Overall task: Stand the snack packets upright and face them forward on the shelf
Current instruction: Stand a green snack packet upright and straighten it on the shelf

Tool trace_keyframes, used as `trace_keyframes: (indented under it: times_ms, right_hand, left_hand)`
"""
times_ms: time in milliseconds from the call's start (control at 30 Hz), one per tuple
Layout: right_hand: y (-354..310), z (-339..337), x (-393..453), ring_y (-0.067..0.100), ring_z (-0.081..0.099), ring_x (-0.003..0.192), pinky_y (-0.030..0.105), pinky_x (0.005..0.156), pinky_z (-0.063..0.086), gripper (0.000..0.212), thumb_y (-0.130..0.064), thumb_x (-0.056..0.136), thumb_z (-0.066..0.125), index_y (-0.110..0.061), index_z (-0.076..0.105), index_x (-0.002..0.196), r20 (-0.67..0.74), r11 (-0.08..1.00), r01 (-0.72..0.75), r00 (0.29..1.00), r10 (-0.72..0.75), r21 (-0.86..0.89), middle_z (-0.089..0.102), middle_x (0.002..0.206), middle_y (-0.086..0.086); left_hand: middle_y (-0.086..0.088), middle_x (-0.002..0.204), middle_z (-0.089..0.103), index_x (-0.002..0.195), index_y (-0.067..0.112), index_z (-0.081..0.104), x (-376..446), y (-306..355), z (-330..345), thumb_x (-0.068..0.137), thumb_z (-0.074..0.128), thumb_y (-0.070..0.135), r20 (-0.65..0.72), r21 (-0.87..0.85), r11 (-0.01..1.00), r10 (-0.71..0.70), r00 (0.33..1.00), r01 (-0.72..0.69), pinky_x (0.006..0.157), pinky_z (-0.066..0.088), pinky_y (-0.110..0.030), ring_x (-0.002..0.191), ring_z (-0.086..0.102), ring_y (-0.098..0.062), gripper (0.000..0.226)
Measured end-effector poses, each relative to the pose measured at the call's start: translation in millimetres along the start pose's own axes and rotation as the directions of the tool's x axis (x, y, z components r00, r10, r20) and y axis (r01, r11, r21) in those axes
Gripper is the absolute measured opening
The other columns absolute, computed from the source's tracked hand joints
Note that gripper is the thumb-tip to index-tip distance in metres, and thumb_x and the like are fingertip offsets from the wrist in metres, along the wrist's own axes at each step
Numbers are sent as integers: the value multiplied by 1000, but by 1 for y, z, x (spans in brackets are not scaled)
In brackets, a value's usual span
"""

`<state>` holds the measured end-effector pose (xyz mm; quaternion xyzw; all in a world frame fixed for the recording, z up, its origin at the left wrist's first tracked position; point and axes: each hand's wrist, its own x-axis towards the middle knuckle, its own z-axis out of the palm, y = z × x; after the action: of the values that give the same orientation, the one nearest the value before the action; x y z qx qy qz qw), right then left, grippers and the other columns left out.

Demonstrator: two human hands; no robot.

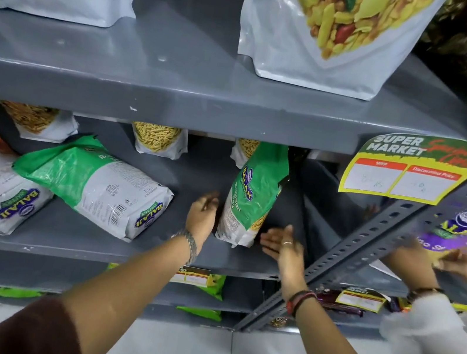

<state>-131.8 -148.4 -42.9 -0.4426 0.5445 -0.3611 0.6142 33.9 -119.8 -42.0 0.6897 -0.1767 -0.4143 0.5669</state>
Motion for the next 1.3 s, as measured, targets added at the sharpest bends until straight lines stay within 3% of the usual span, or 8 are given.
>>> trace_keyframes:
  times_ms: [267, 367, 467, 567, 767, 1033, 1167, 1300]
  right_hand:
    - [-40, 17, 44, 13, 53, 119, 35, 106, 36, 72, -78, 77, 15, -35, 63, 110, 101, 997, -24, 995, 17, 68, 59, 123, -11]
    - [-52, 33, 24, 11, 45, 120, 32, 111, 30, 77, -66, 85, 3, -23, 46, 132, 222, 993, -69, 974, 46, 94, 48, 128, -11]
    - [-45, 32, 13, 18, 37, 135, 35, 117, 24, 74, -61, 89, 9, -14, 35, 141, 71, 987, -98, 993, 89, 129, 36, 148, 1]
    - [-34, 17, -7, 22, 35, 137, 33, 113, 27, 62, -46, 95, 7, -12, 31, 141, 66, 987, -46, 997, 36, 155, 37, 148, 5]
    - [-21, -9, -23, 18, 37, 134, 37, 116, 26, 62, -48, 94, 6, -17, 28, 142, 104, 990, -12, 995, -3, 143, 39, 143, -2]
    - [8, -5, -30, 21, 57, 91, 26, 65, 48, 35, -25, 96, 38, -3, 48, 122, 57, 989, -121, 990, 126, -86, 50, 113, 9]
    - [19, 30, -38, 33, 53, 113, 25, 68, 47, 32, -12, 97, 36, 2, 51, 121, 235, 972, -104, 960, 154, -210, 53, 112, 10]
    - [2, 86, -39, 23, 50, 91, 22, 64, 40, 33, -8, 95, 37, 6, 50, 122, 317, 974, -36, 942, 108, -225, 55, 111, 16]
  left_hand:
    - [2, 138, 44, 136, 19, 37, -90, -29, 9, 95, 36, 36, 111, -68, 998, 14, 994, -6, 115, 29, -43, 133, 40, -20, 44]
    - [2, 150, 35, 142, 16, 31, -81, -26, 21, 91, 36, 45, 109, -144, 983, -99, 989, 114, 119, 22, -42, 139, 33, -18, 59]
    - [2, 149, 39, 138, 18, 39, -59, -23, 22, 77, 37, 64, 64, -254, 959, -111, 992, 124, 115, 29, -37, 128, 45, -14, 77]
    - [-7, 136, 51, 124, 10, 51, -39, -7, 16, 92, 39, 40, 32, -346, 917, -202, 979, 200, 104, 42, -36, 108, 56, -23, 45]
    - [-13, 142, 46, 131, 5, 44, -16, 17, 18, 97, 31, 34, 171, -253, 932, -221, 960, 260, 104, 38, -36, 130, 45, -27, 47]
    - [-16, 150, 34, 139, 4, 33, -40, -5, -30, 99, 25, 27, 257, -271, 916, -228, 939, 296, 112, 27, -37, 139, 32, -29, 47]
    - [-23, 145, 40, 125, 2, 46, -63, -31, -90, 98, 27, 17, 251, -349, 857, -305, 919, 380, 97, 40, -37, 134, 38, -36, 36]
    - [-21, 132, 49, 96, 6, 52, -71, -34, -157, 95, 31, 13, 189, -372, 845, -337, 922, 385, 79, 45, -31, 103, 58, -34, 22]
